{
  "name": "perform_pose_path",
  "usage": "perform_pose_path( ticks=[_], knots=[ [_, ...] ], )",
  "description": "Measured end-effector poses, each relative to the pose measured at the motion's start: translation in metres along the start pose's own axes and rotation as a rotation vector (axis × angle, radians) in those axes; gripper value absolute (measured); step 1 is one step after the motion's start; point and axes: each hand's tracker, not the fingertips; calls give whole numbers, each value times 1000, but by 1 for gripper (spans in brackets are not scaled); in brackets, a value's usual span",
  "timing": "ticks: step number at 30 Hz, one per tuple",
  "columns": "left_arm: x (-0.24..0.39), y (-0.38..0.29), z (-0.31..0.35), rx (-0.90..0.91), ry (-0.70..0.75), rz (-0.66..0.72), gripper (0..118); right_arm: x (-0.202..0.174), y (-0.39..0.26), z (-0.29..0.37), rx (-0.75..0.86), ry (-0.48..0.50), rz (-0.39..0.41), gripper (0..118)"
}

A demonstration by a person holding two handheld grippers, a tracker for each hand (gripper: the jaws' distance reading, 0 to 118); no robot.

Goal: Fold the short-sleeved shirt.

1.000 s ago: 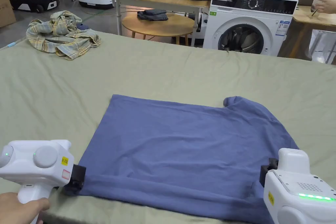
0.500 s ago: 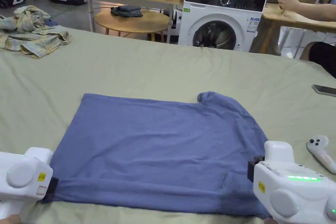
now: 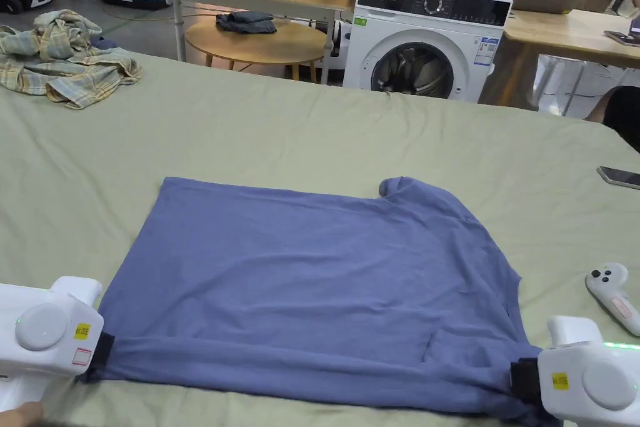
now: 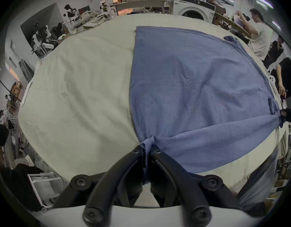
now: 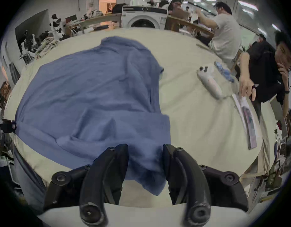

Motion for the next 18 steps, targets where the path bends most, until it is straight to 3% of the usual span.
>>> perform_pose_path(
  ticks=[3, 7, 10, 18],
  knots=[
    [0, -1, 0, 3, -1, 1, 0, -1, -8, -17, -48, 18, -4, 36],
    [-2, -2, 2, 9, -10, 4, 0, -8, -13, -13, -34, 34, -3, 8],
    [-3, -2, 5, 14, -15, 5, 0, -14, -15, -7, -21, 25, 28, 6],
    [-10, 11, 40, 169, -55, 59, 0, -4, -1, 28, 124, 62, -25, 5]
  ],
)
